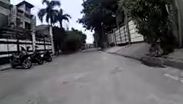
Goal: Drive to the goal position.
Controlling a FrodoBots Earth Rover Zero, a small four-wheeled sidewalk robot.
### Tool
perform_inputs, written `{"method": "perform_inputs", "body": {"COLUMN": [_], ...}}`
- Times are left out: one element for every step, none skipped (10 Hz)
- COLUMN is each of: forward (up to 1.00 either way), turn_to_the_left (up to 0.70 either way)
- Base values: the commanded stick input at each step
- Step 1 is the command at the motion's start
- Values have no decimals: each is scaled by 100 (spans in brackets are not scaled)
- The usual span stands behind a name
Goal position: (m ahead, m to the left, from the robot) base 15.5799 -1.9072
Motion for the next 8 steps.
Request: {"method": "perform_inputs", "body": {"forward": [100,100,100,100,100,100,100,100], "turn_to_the_left": [-7,-17,-22,-7,-8,-25,-25,-5]}}
